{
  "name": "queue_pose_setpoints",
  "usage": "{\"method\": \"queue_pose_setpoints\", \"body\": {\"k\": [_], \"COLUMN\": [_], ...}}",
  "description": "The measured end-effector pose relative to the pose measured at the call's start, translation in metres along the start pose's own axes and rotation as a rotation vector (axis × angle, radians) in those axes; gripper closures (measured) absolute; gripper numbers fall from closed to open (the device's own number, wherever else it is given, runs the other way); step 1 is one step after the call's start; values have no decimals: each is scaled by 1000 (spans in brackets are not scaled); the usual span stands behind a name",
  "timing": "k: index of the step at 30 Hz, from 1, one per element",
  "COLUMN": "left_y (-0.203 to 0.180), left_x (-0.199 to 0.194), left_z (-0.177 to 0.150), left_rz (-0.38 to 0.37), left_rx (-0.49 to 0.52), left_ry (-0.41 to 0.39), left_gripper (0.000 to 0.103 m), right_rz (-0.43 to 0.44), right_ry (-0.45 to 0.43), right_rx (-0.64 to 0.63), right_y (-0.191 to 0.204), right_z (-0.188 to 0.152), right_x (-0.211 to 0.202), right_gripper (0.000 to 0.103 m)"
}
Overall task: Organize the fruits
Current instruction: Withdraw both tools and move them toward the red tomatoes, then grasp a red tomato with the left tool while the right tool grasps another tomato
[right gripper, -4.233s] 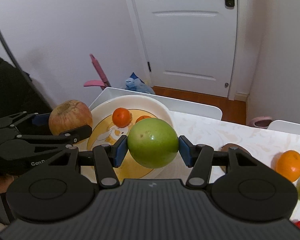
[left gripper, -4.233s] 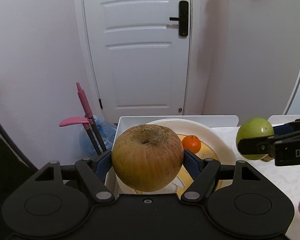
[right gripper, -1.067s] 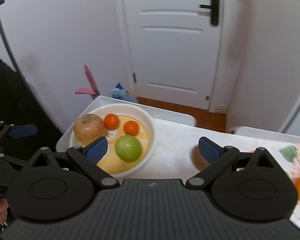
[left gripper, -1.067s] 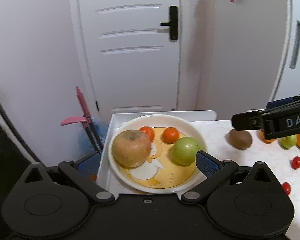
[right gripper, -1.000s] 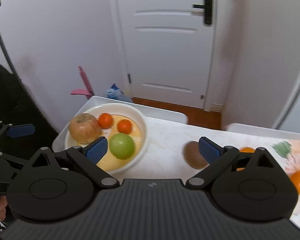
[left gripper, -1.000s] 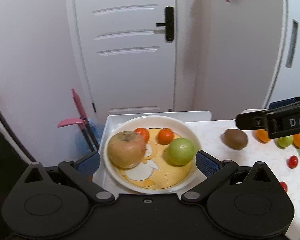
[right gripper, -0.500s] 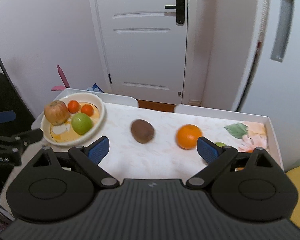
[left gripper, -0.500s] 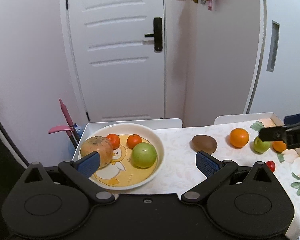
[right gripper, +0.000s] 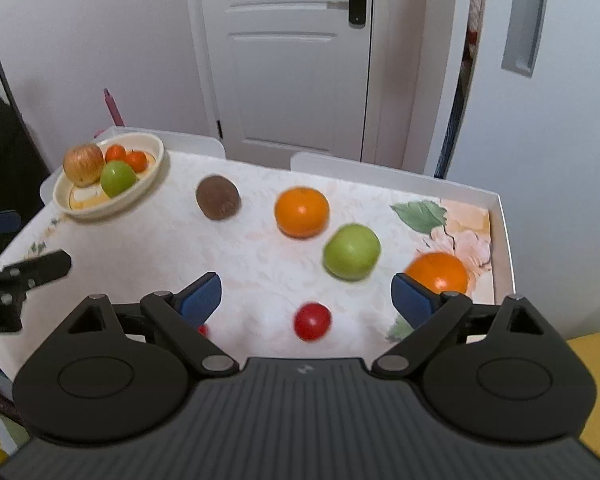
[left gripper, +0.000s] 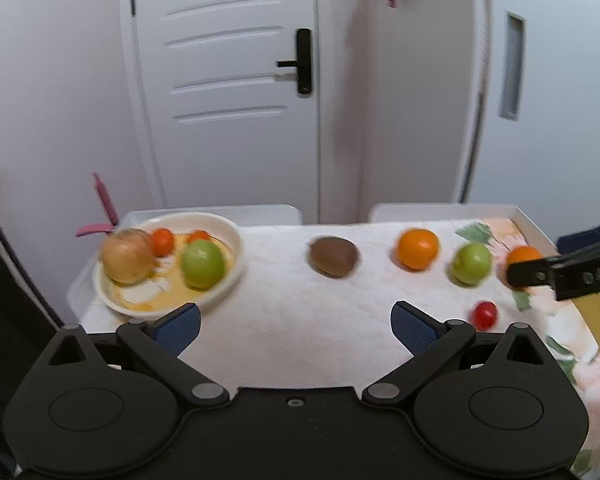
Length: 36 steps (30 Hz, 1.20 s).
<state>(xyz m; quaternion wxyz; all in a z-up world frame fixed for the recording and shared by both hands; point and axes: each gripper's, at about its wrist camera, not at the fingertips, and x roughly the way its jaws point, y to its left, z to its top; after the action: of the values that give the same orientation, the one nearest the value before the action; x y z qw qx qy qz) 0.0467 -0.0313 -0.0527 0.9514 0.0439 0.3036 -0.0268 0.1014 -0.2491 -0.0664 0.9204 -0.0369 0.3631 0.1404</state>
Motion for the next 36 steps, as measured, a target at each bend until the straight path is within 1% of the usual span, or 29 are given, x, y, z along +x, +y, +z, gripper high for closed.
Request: {"method": "queue_pose_setpoints", "body": {"k": [7, 12, 13, 15, 18, 20, 21, 23, 26, 28, 29, 30, 34, 36], "left_y": [-51, -71, -73, -76, -78, -79, -79, -79, -80, -81, -82, -82, -82, -82], "left_x": [25, 49, 54, 62, 71, 75, 76, 78, 77, 77, 77, 76, 76, 76], "left_z": [-28, -45, -47, -51, -54, -56, -56, -57, -58, -58, -58, -58, -57, -57], "left_rz": [-65, -93, -97, -101, -103, -104, -106, -111, -117, -123, -124, -124, -120, -120], "left_rx": [38, 65, 67, 69, 71, 67, 64, 60, 66, 67, 67, 65, 58, 60], "left_ry": [30, 66, 70, 79, 88, 90, 92, 100, 100, 98, 97, 96, 99, 100], "left_gripper": [4, 17, 18, 26, 34, 38, 42, 47, 53, 59, 65, 67, 67, 67], "right_rz": [24, 46, 50, 59, 69, 76, 79, 81, 84, 86, 87, 89, 95, 98], "right_ry": [9, 18, 20, 24, 24, 25, 26, 27, 28, 29, 29, 29, 25, 23], "right_rx": [-24, -21, -19, -17, -17, -19, -19, -20, -12, -7, -3, -2, 0, -1], "right_y": [-22, -26, -26, -26, -25, -24, -24, -23, -24, -24, -24, -24, -22, -20], "right_z": [-28, -40, -42, -44, -47, -48, -48, -50, -50, -51, -50, -50, -49, -48], "right_x": [24, 40, 43, 48, 52, 55, 56, 58, 60, 60, 61, 61, 63, 65], "right_gripper": [1, 4, 5, 7, 9, 12, 13, 16, 17, 19, 20, 21, 27, 29]}}
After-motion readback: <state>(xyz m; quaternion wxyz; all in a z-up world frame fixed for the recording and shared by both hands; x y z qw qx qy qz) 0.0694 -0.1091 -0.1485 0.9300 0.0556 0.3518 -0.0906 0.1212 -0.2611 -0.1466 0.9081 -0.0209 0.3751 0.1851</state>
